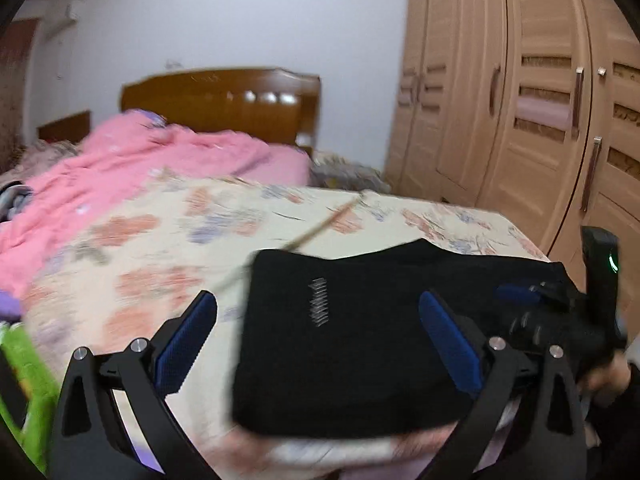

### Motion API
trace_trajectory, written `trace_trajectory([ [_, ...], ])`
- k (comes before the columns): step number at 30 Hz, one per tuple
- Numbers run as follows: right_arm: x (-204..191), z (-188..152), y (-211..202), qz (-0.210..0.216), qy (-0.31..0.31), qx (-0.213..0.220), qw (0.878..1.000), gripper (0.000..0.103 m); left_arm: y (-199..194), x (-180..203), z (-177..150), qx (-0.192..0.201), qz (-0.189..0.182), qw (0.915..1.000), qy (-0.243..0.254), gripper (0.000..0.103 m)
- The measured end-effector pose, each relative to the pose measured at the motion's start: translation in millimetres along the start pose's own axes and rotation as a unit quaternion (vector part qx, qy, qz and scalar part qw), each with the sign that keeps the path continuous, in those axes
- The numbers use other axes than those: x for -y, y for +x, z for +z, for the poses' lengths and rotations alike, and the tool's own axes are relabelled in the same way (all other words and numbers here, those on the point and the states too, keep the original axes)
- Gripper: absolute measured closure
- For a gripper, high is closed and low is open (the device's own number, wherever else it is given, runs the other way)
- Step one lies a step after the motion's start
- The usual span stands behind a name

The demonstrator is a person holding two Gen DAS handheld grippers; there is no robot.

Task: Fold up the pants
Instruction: 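Open both grippers and smooth the folded pants flat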

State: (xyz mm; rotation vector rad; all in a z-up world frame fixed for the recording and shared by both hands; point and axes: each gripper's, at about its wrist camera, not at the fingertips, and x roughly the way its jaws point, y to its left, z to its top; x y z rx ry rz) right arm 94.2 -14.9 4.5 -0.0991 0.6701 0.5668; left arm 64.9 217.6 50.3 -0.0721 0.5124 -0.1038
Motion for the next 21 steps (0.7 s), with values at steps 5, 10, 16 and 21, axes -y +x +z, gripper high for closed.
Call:
trace_trajectory([
  [5, -14, -19, 26, -0.011, -0.054, -0.049, 0.997, 0.039, 103, 17, 0, -0.108, 0.013, 0.994, 0.012, 0.002],
  [10, 5, -27, 27, 0.034, -0.014, -0.048, 0.998, 0.038, 138, -6, -25, -0.161, 0.04, 0.9857, -0.029, 0.002],
  [16, 8, -30, 28, 0.044, -0.001, -0.037, 0.998, 0.034, 119, -1, 5, -0.147, 0.018, 0.9863, -0.073, 0.002],
  [21, 4, -29, 30, 0.037, -0.006, -0.033, 0.999, 0.031, 164, -3, 37, -0.167, 0.012, 0.9828, -0.077, 0.002],
])
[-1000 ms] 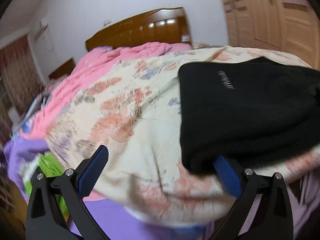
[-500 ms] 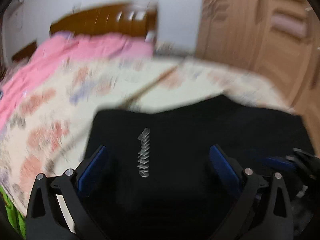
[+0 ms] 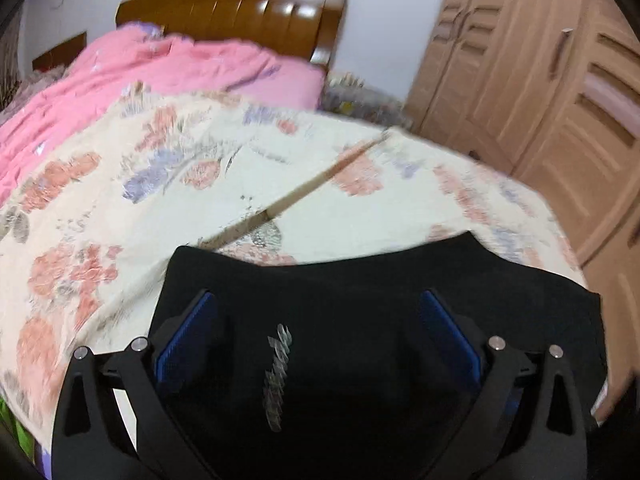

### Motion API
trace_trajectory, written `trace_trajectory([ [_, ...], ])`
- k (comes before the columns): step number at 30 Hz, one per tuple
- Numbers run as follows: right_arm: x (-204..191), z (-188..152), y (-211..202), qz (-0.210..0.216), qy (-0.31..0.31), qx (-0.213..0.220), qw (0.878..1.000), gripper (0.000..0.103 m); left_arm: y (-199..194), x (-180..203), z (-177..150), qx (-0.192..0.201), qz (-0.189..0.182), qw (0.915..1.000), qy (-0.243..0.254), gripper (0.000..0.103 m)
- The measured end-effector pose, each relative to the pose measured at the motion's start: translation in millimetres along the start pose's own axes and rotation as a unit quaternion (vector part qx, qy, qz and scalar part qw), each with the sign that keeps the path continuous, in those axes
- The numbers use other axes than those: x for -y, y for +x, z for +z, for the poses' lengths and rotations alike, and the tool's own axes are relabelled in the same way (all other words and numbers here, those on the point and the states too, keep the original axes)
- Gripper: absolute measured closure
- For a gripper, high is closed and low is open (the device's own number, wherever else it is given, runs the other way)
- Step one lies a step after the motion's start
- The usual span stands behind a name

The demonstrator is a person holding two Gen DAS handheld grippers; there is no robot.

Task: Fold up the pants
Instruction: 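Open both grippers and smooth the folded pants flat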

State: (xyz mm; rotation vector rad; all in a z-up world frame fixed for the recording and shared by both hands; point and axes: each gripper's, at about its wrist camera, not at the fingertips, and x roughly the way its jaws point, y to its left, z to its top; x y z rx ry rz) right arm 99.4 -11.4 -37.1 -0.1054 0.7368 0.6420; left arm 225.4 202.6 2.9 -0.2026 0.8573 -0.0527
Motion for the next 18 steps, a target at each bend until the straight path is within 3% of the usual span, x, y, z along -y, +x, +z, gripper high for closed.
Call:
trace_trajectory([
  [2, 1, 0, 0, 0.005, 0.003, 0.0, 1.0, 0.031, 33, -13, 4, -0.037, 0.029, 0.9988, -0.012, 0.002],
  [8, 1, -2, -1, 0.013, 0.004, 0.003, 1.0, 0.028, 34, -7, 0, -0.014, 0.053, 0.9984, 0.016, 0.002],
  [10, 3, 0, -9, 0.017, 0.015, -0.007, 1.0, 0.027, 19, -2, -2, 0.017, 0.091, 0.9955, 0.016, 0.002],
  [12, 13, 0, -31, 0.017, 0.038, 0.003, 0.999, 0.019, -10, 11, -9, 0.069, 0.125, 0.9895, 0.026, 0.002],
  [15, 35, -11, -59, -0.015, 0.051, 0.019, 0.998, 0.016, -61, 38, -41, 0.147, 0.111, 0.9811, 0.059, 0.002],
  [17, 48, -21, -64, -0.033, 0.065, 0.008, 0.997, 0.016, -65, 49, -60, 0.149, 0.13, 0.9763, 0.089, 0.002],
  [18, 52, -28, -64, -0.041, 0.068, 0.0, 0.997, 0.016, -56, 53, -72, 0.128, 0.151, 0.9744, 0.107, 0.002],
])
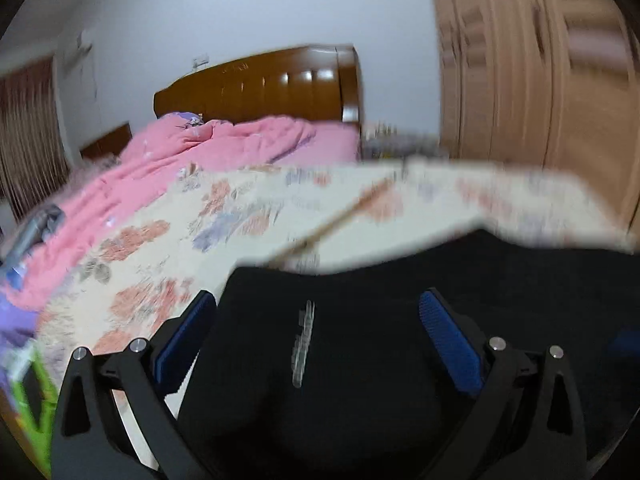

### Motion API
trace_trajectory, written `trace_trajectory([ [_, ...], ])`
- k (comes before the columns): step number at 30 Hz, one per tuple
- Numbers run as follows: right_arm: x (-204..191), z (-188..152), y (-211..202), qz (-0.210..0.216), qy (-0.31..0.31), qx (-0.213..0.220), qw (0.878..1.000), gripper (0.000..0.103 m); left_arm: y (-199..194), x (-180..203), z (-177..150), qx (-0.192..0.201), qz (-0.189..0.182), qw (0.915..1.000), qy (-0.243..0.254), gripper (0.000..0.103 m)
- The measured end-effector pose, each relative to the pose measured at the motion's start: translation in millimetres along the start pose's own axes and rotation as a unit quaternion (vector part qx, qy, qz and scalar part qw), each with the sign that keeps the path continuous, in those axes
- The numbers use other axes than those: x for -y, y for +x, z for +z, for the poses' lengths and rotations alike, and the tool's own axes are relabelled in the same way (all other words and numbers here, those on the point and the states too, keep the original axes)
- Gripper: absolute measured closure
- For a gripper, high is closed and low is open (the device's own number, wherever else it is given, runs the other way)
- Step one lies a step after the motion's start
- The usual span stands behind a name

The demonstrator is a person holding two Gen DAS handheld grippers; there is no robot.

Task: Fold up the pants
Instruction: 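Open both grippers and smooth the folded pants flat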

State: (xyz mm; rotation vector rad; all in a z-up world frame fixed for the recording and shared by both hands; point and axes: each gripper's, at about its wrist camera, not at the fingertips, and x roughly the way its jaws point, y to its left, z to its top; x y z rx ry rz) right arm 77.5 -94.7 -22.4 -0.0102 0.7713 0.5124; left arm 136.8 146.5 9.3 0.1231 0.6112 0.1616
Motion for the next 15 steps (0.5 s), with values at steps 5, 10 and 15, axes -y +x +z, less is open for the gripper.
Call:
trace_trajectory([
  [5, 7, -30, 0, -0.013, -0.035, -0.011, 0.999, 0.016, 37, -3, -35, -0.062, -0.004, 0.9979, -0.016, 0.001],
  [10, 34, -43, -66, -0.013, 0.022, 0.042, 0.999, 0.016, 34, -7, -31, -0.086, 0.0, 0.9962, -0.012, 0.002],
  [15, 104, -96, -126, -0.04, 0.177, 0.084, 0.98, 0.016, -8, 11, -28, -0.023, -0.024, 0.9994, 0.003, 0.002],
])
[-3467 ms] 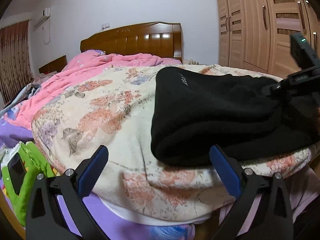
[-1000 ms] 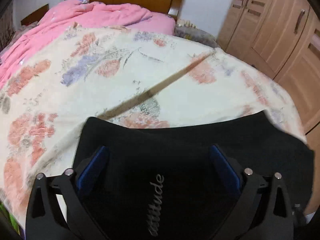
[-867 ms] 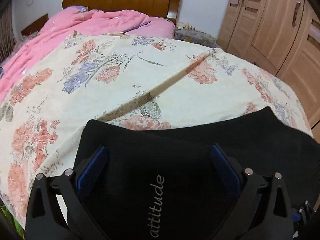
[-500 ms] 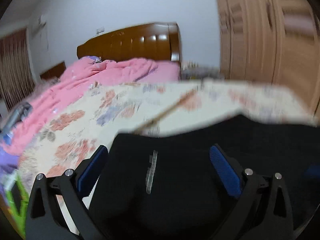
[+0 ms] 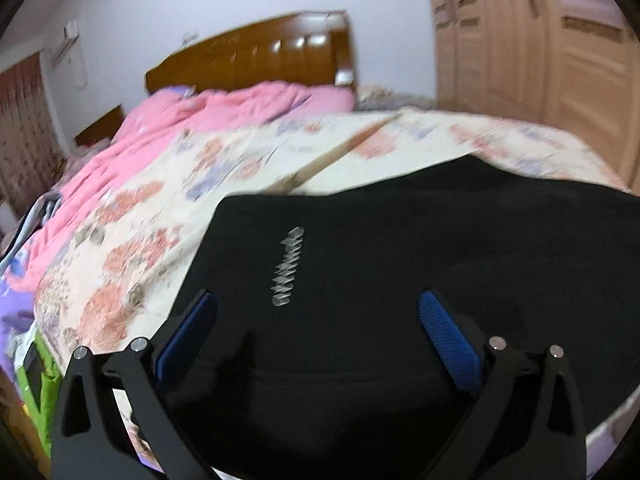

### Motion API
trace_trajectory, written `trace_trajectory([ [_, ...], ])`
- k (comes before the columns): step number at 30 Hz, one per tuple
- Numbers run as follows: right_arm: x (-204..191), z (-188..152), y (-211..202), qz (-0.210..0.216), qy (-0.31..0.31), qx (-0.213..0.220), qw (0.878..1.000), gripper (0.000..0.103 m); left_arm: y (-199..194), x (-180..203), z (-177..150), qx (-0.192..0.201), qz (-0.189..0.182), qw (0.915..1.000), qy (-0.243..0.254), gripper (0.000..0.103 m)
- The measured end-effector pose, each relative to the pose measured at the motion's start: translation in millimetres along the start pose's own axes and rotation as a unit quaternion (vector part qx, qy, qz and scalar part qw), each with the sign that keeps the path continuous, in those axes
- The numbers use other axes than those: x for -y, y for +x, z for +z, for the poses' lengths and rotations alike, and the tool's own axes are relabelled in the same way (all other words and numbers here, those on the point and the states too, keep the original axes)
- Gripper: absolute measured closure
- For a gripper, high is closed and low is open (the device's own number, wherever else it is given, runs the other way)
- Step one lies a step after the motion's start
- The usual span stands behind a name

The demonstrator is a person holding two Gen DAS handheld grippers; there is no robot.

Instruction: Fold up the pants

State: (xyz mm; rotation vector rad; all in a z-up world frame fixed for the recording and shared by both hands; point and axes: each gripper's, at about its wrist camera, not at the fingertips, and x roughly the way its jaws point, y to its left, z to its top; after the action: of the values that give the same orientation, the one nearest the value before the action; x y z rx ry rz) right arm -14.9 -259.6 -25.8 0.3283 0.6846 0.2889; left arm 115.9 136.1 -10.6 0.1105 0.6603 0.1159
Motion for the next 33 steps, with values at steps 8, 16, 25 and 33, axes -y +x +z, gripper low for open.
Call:
trace_trajectory([
  [8, 69, -2, 2, -0.01, 0.122, -0.017, 0.992, 0.016, 0, 46, 20, 0.053, -0.008, 0.9969, 0.057, 0.002],
  [16, 76, 26, 32, -0.015, 0.146, -0.06, 0.987, 0.012, 49, 33, 19, -0.017, -0.076, 0.997, 0.007, 0.001],
  [25, 79, 16, 30, 0.025, 0.172, -0.052, 0.983, 0.021, 55, 27, 15, -0.027, -0.102, 0.9943, -0.015, 0.001],
  [33, 53, 22, 38, -0.037, 0.098, -0.059, 0.993, 0.025, 54, 25, 16, -0.028, -0.106, 0.9938, -0.017, 0.001],
])
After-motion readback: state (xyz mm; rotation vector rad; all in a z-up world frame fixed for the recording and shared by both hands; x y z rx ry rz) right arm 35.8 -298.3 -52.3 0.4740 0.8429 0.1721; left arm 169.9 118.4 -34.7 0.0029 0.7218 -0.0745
